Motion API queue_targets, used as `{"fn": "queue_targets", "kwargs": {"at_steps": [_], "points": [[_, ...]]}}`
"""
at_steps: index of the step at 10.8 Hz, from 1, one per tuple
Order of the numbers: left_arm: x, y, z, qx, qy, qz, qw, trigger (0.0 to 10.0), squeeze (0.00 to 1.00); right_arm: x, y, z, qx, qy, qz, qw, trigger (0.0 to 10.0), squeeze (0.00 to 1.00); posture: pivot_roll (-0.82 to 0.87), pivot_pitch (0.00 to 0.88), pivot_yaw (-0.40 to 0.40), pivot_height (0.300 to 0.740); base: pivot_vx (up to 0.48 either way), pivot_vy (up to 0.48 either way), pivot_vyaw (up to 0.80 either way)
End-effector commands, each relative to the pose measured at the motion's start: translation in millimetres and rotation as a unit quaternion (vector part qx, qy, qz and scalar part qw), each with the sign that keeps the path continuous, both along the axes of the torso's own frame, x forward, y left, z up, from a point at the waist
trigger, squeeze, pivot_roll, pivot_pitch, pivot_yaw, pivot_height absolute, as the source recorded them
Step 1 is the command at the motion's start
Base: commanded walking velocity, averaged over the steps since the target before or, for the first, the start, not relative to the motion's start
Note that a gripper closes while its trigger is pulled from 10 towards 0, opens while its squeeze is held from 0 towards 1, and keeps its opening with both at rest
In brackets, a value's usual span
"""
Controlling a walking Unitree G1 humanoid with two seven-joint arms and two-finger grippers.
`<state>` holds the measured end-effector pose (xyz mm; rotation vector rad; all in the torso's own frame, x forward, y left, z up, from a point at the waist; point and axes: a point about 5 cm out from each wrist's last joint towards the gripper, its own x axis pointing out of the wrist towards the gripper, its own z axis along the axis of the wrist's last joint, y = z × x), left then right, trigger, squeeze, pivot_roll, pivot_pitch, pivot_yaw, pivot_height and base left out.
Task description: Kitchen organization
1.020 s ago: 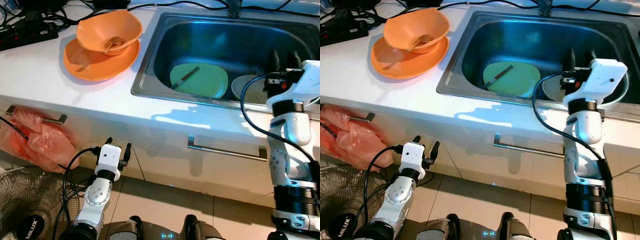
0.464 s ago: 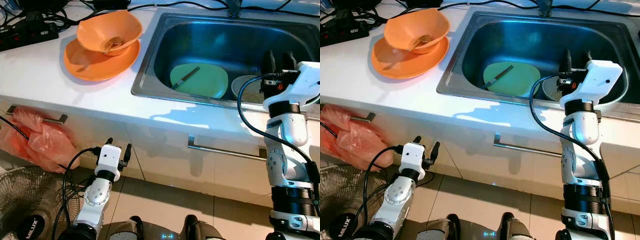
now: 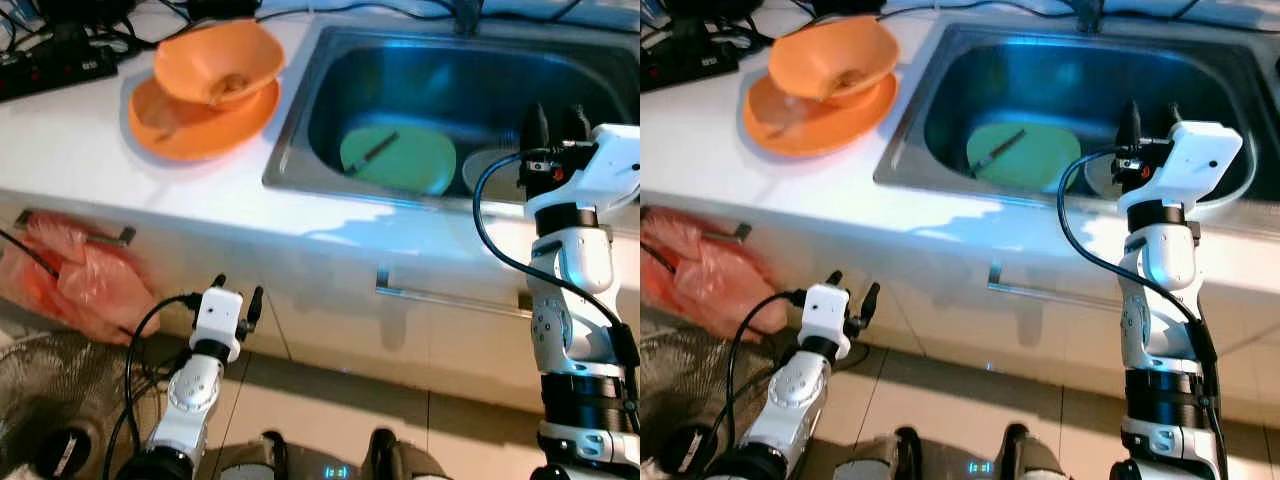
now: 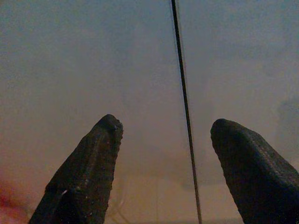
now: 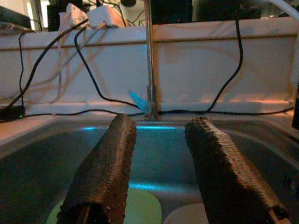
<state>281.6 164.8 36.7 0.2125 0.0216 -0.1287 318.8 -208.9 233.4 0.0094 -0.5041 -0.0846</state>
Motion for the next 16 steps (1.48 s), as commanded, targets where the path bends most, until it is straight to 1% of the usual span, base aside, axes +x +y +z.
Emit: {"fn": "queue_targets", "kwargs": {"at_steps": [1,11,13,14,15,16], "points": [[-5.2,4.8,-5.1,0.003,0.010,0.007,1.000,10.0,0.00,-1.3,-0.1,0.1,0.002,0.001,0.004,1.000,10.0,0.00,0.08,0.207,0.072,0.740,-0.270,0.000,0.00],[-6.9,4.0,-6.5,-0.002,0.012,0.013,1.000,10.0,0.00,0.4,2.6,-1.6,0.003,0.006,0.010,1.000,10.0,0.00,0.08,0.212,0.063,0.740,-0.268,0.000,0.00],[-6.6,4.5,-7.6,0.000,0.017,0.016,1.000,10.0,0.00,0.7,1.9,-19.9,0.000,0.040,0.016,0.999,10.0,0.00,0.08,0.213,0.062,0.740,0.000,0.000,0.00],[-7.0,5.6,-8.9,0.001,0.020,0.019,1.000,10.0,0.00,0.5,4.7,-43.8,-0.008,0.086,0.037,0.996,10.0,0.00,0.08,0.215,0.062,0.740,0.000,0.000,0.00],[-8.1,6.4,-12.4,0.001,0.031,0.024,0.999,10.0,0.00,-2.9,6.9,-85.5,-0.013,0.157,0.047,0.986,10.0,0.00,0.08,0.215,0.061,0.740,0.000,0.000,0.00],[-8.9,6.4,-15.1,0.000,0.040,0.026,0.999,10.0,0.00,-6.6,7.6,-109.7,-0.010,0.199,0.052,0.979,10.0,0.00,0.08,0.217,0.060,0.740,0.000,0.000,0.00]]}}
